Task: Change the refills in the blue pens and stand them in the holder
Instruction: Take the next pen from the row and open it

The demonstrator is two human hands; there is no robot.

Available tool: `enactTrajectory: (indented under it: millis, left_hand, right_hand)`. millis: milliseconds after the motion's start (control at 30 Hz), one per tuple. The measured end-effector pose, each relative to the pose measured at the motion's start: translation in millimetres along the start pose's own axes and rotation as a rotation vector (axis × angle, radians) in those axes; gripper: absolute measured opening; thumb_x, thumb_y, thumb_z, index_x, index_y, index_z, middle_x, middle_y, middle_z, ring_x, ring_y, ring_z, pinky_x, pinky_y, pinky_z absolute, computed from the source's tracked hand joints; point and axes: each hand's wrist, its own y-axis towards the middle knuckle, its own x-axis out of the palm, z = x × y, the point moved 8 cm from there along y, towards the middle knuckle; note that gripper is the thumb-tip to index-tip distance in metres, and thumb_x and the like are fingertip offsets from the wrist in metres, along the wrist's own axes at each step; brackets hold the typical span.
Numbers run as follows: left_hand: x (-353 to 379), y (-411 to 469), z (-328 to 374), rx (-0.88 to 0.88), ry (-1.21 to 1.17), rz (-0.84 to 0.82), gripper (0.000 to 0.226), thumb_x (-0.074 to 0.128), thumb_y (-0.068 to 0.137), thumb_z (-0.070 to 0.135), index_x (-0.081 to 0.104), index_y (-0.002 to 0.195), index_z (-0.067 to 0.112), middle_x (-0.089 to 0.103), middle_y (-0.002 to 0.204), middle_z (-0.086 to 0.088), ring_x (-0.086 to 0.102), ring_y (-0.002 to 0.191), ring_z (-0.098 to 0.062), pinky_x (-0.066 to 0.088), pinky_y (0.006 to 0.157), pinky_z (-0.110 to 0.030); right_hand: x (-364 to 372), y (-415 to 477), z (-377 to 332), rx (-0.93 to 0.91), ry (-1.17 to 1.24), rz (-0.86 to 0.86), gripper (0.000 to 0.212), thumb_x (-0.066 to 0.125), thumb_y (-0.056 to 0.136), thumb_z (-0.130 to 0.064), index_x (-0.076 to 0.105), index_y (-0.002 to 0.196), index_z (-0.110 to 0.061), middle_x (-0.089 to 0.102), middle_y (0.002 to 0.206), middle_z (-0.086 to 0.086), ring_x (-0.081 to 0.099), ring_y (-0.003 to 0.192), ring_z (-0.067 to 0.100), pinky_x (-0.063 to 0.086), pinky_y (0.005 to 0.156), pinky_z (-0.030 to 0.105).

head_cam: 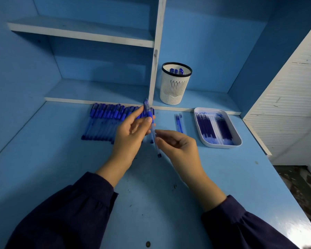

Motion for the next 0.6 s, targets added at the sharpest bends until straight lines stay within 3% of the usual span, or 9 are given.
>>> enactTrajectory:
  millis: [100, 233, 333, 500, 600]
  left_hand:
    - [-1.3, -3.0, 5.9, 0.045, -0.044, 0.022, 0.036, 0.062, 0.094, 0.009, 0.057, 0.122, 0.03, 0.075, 0.091, 0.007, 0.073, 0.091, -0.014, 0.056, 0.077, -0.021]
    - [-1.2, -6.8, 10.5, 0.098, 0.035, -0.031, 0.038, 0.06, 0.096, 0.01, 0.058, 0.124, 0.035, 0.074, 0.091, 0.016, 0.068, 0.081, -0.005, 0.055, 0.081, -0.021]
    - [5.1, -12.8, 4.0, 0.059, 0.073, -0.138, 0.037, 0.057, 0.097, 0.008, 0.061, 0.122, 0.036, 0.073, 0.089, 0.013, 0.057, 0.066, -0.004, 0.052, 0.067, -0.018]
    - [13.5, -27.8, -2.8, 0.054, 0.233, -0.294, 0.033, 0.061, 0.095, 0.012, 0.065, 0.122, 0.03, 0.074, 0.098, 0.007, 0.06, 0.064, -0.008, 0.052, 0.055, -0.025]
    - [11.4, -31.5, -6.6, 0.046, 0.268, -0.305, 0.03, 0.063, 0.094, 0.014, 0.066, 0.119, 0.029, 0.074, 0.102, 0.005, 0.062, 0.065, -0.011, 0.052, 0.054, -0.026]
  right_hand:
    - [3.5, -2.0, -1.5, -0.035, -0.028, -0.015, 0.02, 0.067, 0.087, 0.0, 0.073, 0.102, -0.011, 0.075, 0.09, 0.003, 0.069, 0.081, 0.007, 0.051, 0.073, 0.016]
    - [-8.2, 0.6, -10.1, -0.105, -0.007, 0.06, 0.016, 0.067, 0.089, -0.007, 0.073, 0.103, -0.01, 0.072, 0.086, 0.003, 0.065, 0.08, 0.012, 0.055, 0.077, 0.027]
    - [-21.2, 3.8, -14.6, -0.134, 0.041, 0.136, 0.019, 0.066, 0.089, -0.008, 0.071, 0.107, -0.012, 0.068, 0.086, 0.005, 0.061, 0.081, 0.017, 0.053, 0.083, 0.038]
    - [-24.8, 7.5, -15.8, -0.148, 0.088, 0.131, 0.029, 0.066, 0.089, -0.005, 0.065, 0.117, -0.011, 0.067, 0.091, 0.007, 0.062, 0.082, 0.01, 0.053, 0.082, 0.026]
    - [-24.1, 9.6, -15.0, -0.165, -0.006, 0.112, 0.016, 0.067, 0.088, -0.007, 0.069, 0.103, -0.012, 0.067, 0.083, 0.006, 0.063, 0.078, 0.015, 0.054, 0.077, 0.031]
